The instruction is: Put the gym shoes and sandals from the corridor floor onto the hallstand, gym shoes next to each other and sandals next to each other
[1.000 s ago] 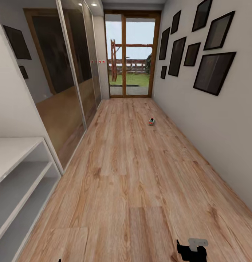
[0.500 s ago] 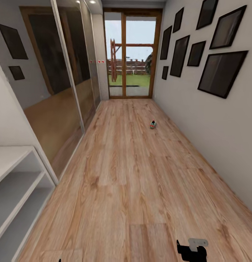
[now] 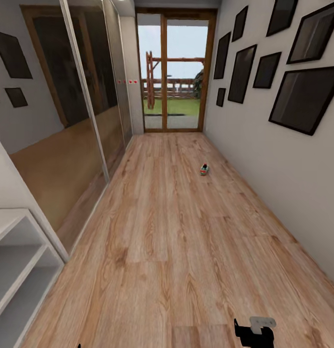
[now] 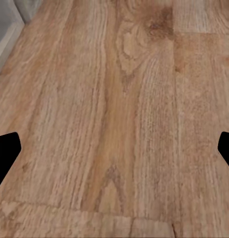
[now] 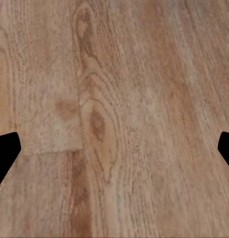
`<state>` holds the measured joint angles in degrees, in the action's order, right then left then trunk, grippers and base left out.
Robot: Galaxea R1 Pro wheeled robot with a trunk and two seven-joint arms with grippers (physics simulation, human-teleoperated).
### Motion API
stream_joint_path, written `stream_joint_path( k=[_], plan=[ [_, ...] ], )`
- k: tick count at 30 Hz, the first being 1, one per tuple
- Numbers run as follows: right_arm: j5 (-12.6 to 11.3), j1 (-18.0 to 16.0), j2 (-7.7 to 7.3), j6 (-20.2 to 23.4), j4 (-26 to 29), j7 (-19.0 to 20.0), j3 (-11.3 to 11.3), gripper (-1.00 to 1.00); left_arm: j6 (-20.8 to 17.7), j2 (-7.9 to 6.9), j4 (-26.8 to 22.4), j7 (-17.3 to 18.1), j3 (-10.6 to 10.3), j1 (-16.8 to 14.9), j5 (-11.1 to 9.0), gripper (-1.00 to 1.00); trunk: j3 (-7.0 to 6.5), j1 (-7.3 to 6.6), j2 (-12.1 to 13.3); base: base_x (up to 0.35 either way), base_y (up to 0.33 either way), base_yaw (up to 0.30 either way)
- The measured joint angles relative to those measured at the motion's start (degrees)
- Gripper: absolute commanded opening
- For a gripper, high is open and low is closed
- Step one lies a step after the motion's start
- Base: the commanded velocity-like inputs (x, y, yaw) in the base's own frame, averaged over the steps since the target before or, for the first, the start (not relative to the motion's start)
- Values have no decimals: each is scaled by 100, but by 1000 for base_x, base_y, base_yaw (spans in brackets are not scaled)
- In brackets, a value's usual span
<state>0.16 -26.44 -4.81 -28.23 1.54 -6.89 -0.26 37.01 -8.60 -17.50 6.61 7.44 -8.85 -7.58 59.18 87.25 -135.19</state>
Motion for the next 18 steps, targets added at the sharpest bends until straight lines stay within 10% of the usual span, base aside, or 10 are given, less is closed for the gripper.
stream_joint_path(
  k=[18],
  plan=[
    [0,2,0,1,0,-1,0,100,1,0,1,0,0,0,0,100,0,0,0,339,0,0]
  ],
)
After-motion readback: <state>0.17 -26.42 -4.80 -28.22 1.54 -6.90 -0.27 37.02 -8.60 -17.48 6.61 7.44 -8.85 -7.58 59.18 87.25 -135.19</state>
